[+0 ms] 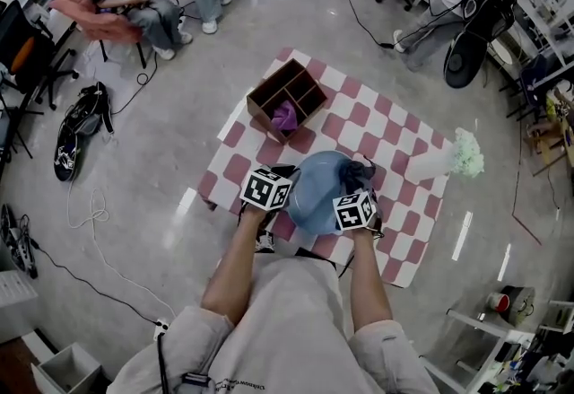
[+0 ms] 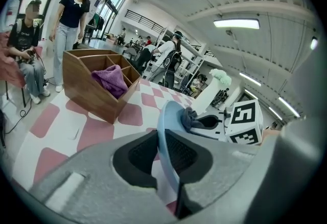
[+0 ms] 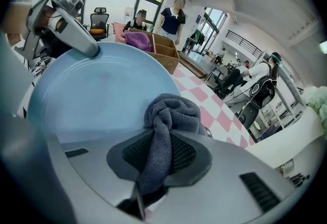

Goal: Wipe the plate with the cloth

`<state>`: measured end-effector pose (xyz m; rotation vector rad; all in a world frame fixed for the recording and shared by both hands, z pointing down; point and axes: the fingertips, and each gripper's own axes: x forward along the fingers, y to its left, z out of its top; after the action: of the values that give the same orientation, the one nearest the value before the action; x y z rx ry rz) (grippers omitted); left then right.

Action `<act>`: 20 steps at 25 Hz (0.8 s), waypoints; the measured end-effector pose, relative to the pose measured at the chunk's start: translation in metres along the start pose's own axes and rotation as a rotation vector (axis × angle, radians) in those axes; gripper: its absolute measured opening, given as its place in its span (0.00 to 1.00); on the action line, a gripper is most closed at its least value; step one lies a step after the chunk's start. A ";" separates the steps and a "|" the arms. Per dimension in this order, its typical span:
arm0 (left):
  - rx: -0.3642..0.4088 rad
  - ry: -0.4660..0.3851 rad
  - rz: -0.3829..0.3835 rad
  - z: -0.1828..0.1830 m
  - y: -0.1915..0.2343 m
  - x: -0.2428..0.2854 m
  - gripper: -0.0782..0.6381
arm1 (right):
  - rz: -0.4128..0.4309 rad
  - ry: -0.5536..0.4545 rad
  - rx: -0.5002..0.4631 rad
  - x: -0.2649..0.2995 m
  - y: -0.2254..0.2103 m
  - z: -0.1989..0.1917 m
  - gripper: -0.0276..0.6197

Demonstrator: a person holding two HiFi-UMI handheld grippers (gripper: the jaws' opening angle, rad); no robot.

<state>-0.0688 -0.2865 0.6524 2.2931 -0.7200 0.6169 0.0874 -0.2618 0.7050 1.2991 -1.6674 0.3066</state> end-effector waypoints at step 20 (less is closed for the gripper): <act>-0.052 0.040 0.080 -0.018 0.019 0.005 0.16 | 0.245 0.127 -0.133 -0.032 0.073 -0.046 0.15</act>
<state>-0.0809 -0.2878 0.6754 2.2074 -0.8023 0.6706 0.0484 -0.1814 0.7278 0.9595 -1.7096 0.4077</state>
